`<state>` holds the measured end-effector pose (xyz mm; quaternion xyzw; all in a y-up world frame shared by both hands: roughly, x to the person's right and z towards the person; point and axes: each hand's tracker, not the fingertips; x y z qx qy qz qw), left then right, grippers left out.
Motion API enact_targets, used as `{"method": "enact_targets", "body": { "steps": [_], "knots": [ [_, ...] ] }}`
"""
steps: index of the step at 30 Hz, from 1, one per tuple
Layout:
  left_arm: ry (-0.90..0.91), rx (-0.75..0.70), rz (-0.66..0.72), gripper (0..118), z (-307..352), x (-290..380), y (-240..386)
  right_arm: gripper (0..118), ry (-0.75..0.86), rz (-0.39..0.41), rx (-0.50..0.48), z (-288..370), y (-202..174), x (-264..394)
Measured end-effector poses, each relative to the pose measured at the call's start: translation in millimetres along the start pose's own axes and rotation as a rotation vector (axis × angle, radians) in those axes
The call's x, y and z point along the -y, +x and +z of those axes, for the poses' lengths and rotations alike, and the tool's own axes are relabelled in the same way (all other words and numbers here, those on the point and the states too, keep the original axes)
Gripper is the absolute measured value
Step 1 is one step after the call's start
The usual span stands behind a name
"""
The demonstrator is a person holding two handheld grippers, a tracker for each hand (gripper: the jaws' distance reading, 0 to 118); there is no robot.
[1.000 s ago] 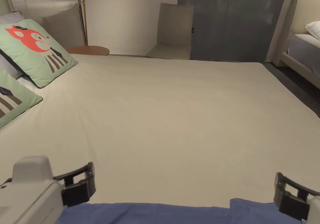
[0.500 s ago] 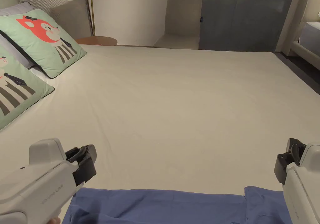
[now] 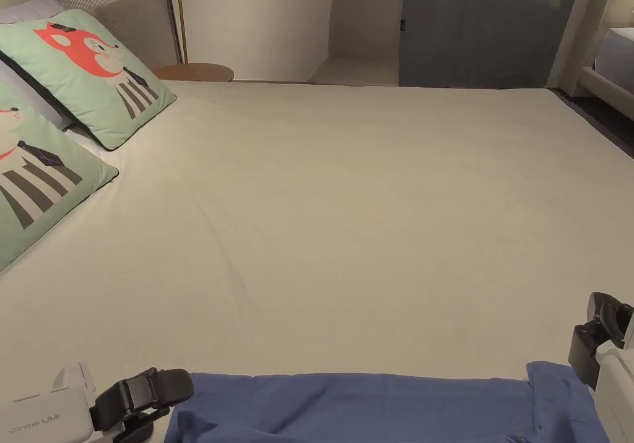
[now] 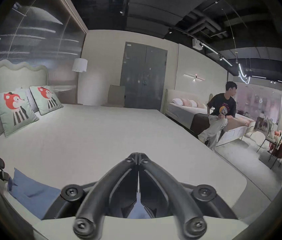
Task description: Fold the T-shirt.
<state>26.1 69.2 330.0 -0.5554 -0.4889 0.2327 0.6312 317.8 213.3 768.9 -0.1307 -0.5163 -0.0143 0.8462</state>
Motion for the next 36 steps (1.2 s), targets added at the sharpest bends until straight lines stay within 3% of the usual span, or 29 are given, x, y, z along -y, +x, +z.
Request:
{"method": "enact_targets", "body": {
  "steps": [8, 9, 11, 12, 13, 16, 18, 25, 27, 31, 36],
  "knots": [
    [-0.084, 0.18, 0.06, 104, -38.0, 13.8, 4.9, 0, -0.009, 0.028, -0.029, 2.5, -19.8, -4.1],
    [-0.09, 0.168, 0.052, 91, -42.2, 16.0, 8.5, 0, -0.006, 0.032, -0.032, 2.6, -21.7, -5.2],
    [-0.119, 0.079, 0.031, 55, -52.6, 16.2, -2.8, 0, 0.001, 0.036, -0.041, 3.6, -24.2, -7.2],
    [-0.117, 0.014, 0.003, 25, -54.7, 17.3, -2.0, 0, 0.002, 0.037, -0.046, 4.9, -25.9, -8.9],
    [-0.102, -0.052, -0.003, 6, -53.1, 16.3, -2.9, 0, 0.005, 0.038, -0.049, 5.4, -26.5, -9.5],
    [-0.075, 0.06, 0.136, 3, -36.2, 7.1, -16.5, 0, 0.014, 0.044, -0.053, 6.8, -27.4, -11.0],
    [-0.015, 0.021, 0.083, 3, -16.4, 1.9, -14.3, 0, 0.017, 0.044, -0.053, 7.0, -26.4, -12.4],
    [0.147, -0.162, 0.098, 3, 64.3, -19.6, -25.3, 0, -0.002, 0.008, -0.059, 2.0, -23.4, -6.9],
    [0.14, -0.134, 0.084, 3, 70.6, -17.7, -13.7, 0, -0.011, 0.003, -0.062, -1.2, -25.4, -3.5],
    [0.098, -0.006, -0.018, 3, 53.3, -5.3, 34.4, 0, -0.022, -0.015, -0.089, -3.3, -27.4, -0.6],
    [-0.039, 0.085, -0.119, 3, -21.2, 21.3, 100.0, 0, -0.017, -0.028, -0.11, -1.1, -23.1, 1.3]
  ]
}}
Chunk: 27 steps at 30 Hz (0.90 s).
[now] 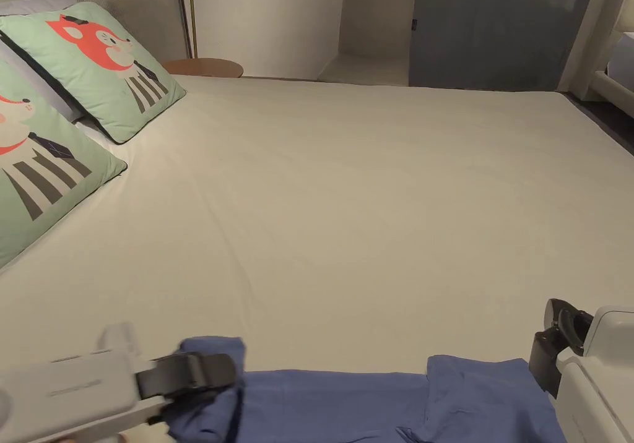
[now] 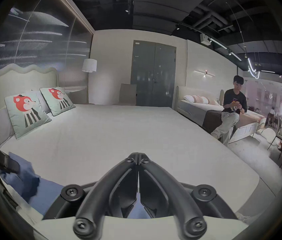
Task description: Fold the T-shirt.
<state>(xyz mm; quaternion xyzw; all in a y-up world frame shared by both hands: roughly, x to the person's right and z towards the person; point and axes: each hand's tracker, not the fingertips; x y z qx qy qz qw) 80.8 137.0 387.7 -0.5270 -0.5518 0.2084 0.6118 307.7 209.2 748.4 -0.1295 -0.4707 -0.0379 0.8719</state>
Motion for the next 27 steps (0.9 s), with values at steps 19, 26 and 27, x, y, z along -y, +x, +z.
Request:
{"method": "enact_targets", "body": {
  "steps": [19, 26, 27],
  "knots": [
    [0.103, -0.16, -0.198, 109, -85.3, 43.8, 42.3, 0, -0.012, -0.101, 0.073, 7.6, 54.5, 16.3],
    [0.169, -0.564, -0.511, 2, -98.8, 70.5, 43.1, 0, -0.034, -0.129, 0.049, 3.5, 54.0, 23.5],
    [0.148, -0.583, -0.538, 2, -111.0, 79.3, 43.5, 0, -0.034, -0.13, 0.045, 4.0, 53.7, 24.5]
  ]
}}
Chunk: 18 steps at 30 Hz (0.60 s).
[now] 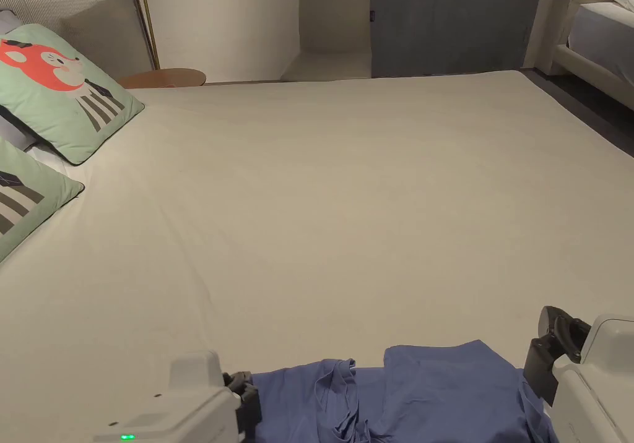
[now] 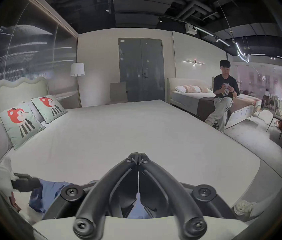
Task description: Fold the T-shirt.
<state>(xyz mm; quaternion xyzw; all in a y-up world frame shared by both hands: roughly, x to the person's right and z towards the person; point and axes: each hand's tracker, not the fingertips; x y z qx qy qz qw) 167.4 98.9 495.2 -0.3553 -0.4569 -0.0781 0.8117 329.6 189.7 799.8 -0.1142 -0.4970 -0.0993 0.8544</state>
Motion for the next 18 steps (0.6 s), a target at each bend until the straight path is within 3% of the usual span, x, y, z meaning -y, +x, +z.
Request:
{"method": "enact_targets", "body": {
  "steps": [4, 9, 13, 18],
  "knots": [
    [-0.03, 0.079, -0.016, 2, -19.2, 21.8, 38.2, 0, 0.0, 0.006, -0.001, 2.7, 2.9, 2.0],
    [-0.012, 0.113, -0.197, 2, -28.3, 46.8, 101.4, 0, 0.001, -0.005, 0.031, 5.8, 13.9, 2.3],
    [0.011, 0.132, -0.209, 2, -24.3, 50.7, 123.0, 0, 0.002, -0.013, 0.053, 8.0, 21.2, 2.1],
    [-0.027, 0.312, -0.132, 2, -19.2, 43.1, 123.2, 0, 0.005, -0.024, 0.066, 8.5, 23.9, 1.0]
  ]
}}
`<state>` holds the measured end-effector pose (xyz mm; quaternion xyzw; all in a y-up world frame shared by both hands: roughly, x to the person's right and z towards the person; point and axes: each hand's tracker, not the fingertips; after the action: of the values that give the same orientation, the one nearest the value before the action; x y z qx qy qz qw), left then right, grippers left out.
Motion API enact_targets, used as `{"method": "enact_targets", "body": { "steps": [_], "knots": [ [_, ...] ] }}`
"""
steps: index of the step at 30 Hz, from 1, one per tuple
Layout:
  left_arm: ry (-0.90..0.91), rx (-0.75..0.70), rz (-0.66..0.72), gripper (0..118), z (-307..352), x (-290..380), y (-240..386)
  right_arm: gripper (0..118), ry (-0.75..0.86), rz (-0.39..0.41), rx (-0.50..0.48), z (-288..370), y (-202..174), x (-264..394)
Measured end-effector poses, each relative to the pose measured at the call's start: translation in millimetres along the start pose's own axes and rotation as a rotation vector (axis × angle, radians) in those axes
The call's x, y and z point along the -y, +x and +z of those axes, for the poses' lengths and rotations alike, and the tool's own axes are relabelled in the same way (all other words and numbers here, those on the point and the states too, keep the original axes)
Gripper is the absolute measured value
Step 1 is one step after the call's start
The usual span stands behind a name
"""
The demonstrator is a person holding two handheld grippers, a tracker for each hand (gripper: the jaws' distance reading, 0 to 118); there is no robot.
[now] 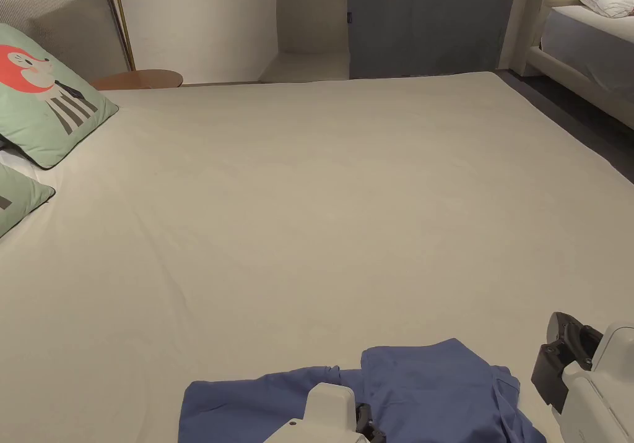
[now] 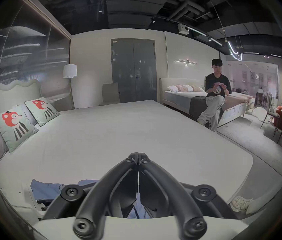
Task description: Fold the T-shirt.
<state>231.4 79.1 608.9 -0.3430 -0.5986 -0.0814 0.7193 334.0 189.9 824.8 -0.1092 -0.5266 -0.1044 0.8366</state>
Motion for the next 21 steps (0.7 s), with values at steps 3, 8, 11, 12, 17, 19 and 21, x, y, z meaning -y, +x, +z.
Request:
{"method": "enact_targets", "body": {
  "steps": [3, 8, 11, 12, 17, 19, 21],
  "knots": [
    [0.061, 0.071, 0.095, 2, 18.5, -12.4, -18.5, 0, 0.007, 0.003, -0.002, 2.0, -1.2, -2.8],
    [0.184, 0.238, 0.418, 2, 74.3, -36.4, -107.4, 0, 0.016, 0.002, -0.009, 2.8, -4.2, -6.3],
    [0.187, 0.322, 0.543, 28, 103.1, -36.8, -169.7, 0, 0.015, 0.004, -0.015, 1.1, -7.9, -6.1],
    [0.164, 0.313, 0.573, 35, 110.8, -35.8, -188.8, 0, 0.013, 0.002, -0.019, 0.6, -9.8, -5.5],
    [0.033, 0.249, 0.632, 111, 118.8, -22.8, -245.4, 0, -0.001, 0.015, -0.046, -0.7, -22.5, -2.7],
    [-0.005, 0.313, 0.723, 111, 112.2, -15.7, -248.5, 0, -0.002, 0.027, -0.054, 0.4, -27.4, -3.1],
    [-0.046, 0.366, 0.802, 111, 99.8, -6.4, -255.9, 0, -0.003, 0.036, -0.063, 1.7, -30.7, -4.0]
  ]
}}
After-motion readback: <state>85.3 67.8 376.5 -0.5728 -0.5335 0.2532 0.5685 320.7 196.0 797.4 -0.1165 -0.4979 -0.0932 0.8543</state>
